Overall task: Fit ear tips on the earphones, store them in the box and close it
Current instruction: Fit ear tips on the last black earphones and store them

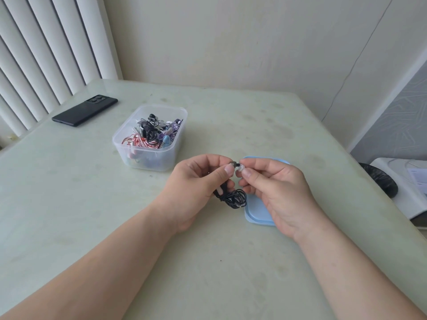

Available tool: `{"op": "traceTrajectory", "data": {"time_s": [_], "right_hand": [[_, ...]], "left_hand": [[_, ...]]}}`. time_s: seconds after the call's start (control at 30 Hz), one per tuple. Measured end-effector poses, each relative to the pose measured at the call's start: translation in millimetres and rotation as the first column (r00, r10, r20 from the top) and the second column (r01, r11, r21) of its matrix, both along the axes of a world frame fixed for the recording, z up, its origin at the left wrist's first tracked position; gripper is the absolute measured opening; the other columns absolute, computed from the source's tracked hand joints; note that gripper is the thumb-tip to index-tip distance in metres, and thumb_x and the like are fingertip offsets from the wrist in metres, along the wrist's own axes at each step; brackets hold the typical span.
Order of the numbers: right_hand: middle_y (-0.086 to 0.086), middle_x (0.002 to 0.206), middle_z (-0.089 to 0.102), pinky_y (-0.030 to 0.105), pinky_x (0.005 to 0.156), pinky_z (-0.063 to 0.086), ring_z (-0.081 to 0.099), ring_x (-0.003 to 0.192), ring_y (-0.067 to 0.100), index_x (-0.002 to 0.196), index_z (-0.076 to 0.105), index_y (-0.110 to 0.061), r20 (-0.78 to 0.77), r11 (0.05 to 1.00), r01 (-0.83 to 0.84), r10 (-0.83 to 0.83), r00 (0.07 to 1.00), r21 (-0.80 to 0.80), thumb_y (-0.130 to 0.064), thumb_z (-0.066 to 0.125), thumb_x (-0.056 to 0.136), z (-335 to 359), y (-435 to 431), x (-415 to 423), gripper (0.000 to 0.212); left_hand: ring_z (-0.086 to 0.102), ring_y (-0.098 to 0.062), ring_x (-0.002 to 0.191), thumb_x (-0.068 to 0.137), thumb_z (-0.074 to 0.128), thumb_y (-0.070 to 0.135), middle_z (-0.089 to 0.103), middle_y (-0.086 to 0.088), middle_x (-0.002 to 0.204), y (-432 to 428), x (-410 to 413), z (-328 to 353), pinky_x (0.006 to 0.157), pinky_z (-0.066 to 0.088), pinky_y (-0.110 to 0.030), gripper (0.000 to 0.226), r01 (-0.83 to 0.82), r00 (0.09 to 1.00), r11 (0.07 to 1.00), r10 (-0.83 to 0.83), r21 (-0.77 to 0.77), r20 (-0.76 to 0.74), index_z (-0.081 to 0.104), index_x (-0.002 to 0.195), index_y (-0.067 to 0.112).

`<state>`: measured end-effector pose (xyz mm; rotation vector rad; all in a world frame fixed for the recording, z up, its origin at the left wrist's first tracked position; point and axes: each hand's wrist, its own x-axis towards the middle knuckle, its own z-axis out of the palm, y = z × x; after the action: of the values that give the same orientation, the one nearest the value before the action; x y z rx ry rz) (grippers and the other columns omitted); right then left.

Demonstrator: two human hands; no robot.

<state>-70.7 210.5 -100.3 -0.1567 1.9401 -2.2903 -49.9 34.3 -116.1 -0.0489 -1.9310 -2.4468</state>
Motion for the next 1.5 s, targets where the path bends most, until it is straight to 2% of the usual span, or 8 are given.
{"op": "traceTrajectory", "data": {"time_s": [0.23, 0.43, 0.63, 0.73, 0.87, 1.07, 1.3, 1.5], "right_hand": [[0.015, 0.091, 0.075, 0.033, 0.074, 0.057, 0.068, 0.076, 0.023, 0.101, 0.076, -0.005, 0.017, 0.998, -0.025, 0.026, 1.0, -0.054, 0.005, 0.067, 0.091, -3.1, 1.9, -3.1, 0.017], [0.013, 0.088, 0.075, 0.03, 0.072, 0.058, 0.067, 0.074, 0.021, 0.099, 0.075, -0.004, 0.0, 0.994, -0.08, 0.08, 0.997, -0.078, 0.007, 0.06, 0.095, -2.0, 4.5, -2.2, 0.02], [0.01, 0.081, 0.072, 0.029, 0.068, 0.057, 0.065, 0.072, 0.02, 0.098, 0.074, -0.005, 0.006, 0.987, -0.134, 0.136, 0.991, -0.093, 0.005, 0.058, 0.096, -1.0, 6.3, -3.2, 0.019], [0.01, 0.08, 0.072, 0.029, 0.067, 0.057, 0.065, 0.07, 0.02, 0.098, 0.074, -0.004, 0.008, 0.982, -0.153, 0.155, 0.988, -0.114, 0.001, 0.063, 0.09, -0.2, 7.4, -4.2, 0.015], [0.014, 0.083, 0.074, 0.029, 0.067, 0.057, 0.066, 0.07, 0.02, 0.096, 0.077, -0.006, 0.014, 0.974, -0.188, 0.191, 0.982, -0.126, -0.006, 0.068, 0.081, 0.3, 8.9, -4.7, 0.018], [0.016, 0.083, 0.075, 0.029, 0.067, 0.058, 0.067, 0.069, 0.02, 0.09, 0.079, -0.01, 0.018, 0.97, -0.2, 0.205, 0.979, -0.139, -0.006, 0.069, 0.078, 1.0, 9.0, -4.3, 0.016], [0.01, 0.077, 0.075, 0.029, 0.066, 0.058, 0.067, 0.066, 0.019, 0.095, 0.071, -0.005, 0.024, 0.969, -0.212, 0.216, 0.976, -0.128, -0.005, 0.069, 0.078, 3.5, 9.9, -3.7, 0.017], [0.012, 0.08, 0.074, 0.029, 0.065, 0.057, 0.066, 0.067, 0.018, 0.096, 0.07, -0.002, 0.044, 0.974, -0.197, 0.202, 0.978, -0.11, -0.006, 0.068, 0.083, 4.2, 7.6, -4.0, 0.014]], "left_hand": [[0.065, -0.02, 0.073, 0.098, 0.068, 0.01, 0.071, -0.005, 0.085, 0.9, 0.1, -2.6, 0.072, 0.051, -0.036, 0.008, 0.021, 0.998, 0.995, -0.027, -0.098, -0.056, 0.073, 0.1, 0.003], [0.066, -0.019, 0.075, 0.1, 0.066, 0.011, 0.075, -0.003, 0.091, 2.1, 1.6, -1.8, 0.077, 0.051, -0.041, 0.011, 0.02, 0.998, 0.991, -0.027, -0.132, -0.053, 0.073, 0.102, 0.003], [0.064, -0.018, 0.074, 0.101, 0.065, 0.015, 0.077, -0.007, 0.097, 1.1, 2.6, -0.5, 0.068, 0.05, -0.025, 0.013, 0.035, 0.997, 0.984, -0.046, -0.176, -0.062, 0.073, 0.102, 0.005], [0.064, -0.016, 0.072, 0.102, 0.064, 0.015, 0.076, 0.001, 0.092, 0.8, 3.1, 0.2, 0.065, 0.049, -0.02, 0.013, 0.05, 0.996, 0.981, -0.064, -0.187, -0.068, 0.073, 0.101, 0.006], [0.063, -0.016, 0.072, 0.102, 0.064, 0.015, 0.075, 0.003, 0.089, -0.3, 2.9, 1.2, 0.065, 0.049, -0.021, 0.013, 0.071, 0.994, 0.977, -0.086, -0.2, -0.069, 0.073, 0.101, 0.006], [0.061, -0.017, 0.072, 0.102, 0.062, 0.016, 0.073, 0.002, 0.088, -1.2, 3.4, 2.6, 0.065, 0.048, -0.021, 0.014, 0.101, 0.991, 0.973, -0.118, -0.206, -0.07, 0.073, 0.101, 0.007], [0.059, -0.017, 0.072, 0.101, 0.062, 0.019, 0.072, -0.001, 0.088, -2.4, 2.3, 4.7, 0.065, 0.046, -0.023, 0.015, 0.142, 0.987, 0.97, -0.155, -0.197, -0.051, 0.075, 0.097, 0.012], [0.062, -0.017, 0.071, 0.102, 0.063, 0.015, 0.073, 0.002, 0.087, 0.7, 4.0, 1.6, 0.064, 0.048, -0.021, 0.012, 0.074, 0.992, 0.971, -0.094, -0.229, -0.08, 0.072, 0.101, 0.006]]}}
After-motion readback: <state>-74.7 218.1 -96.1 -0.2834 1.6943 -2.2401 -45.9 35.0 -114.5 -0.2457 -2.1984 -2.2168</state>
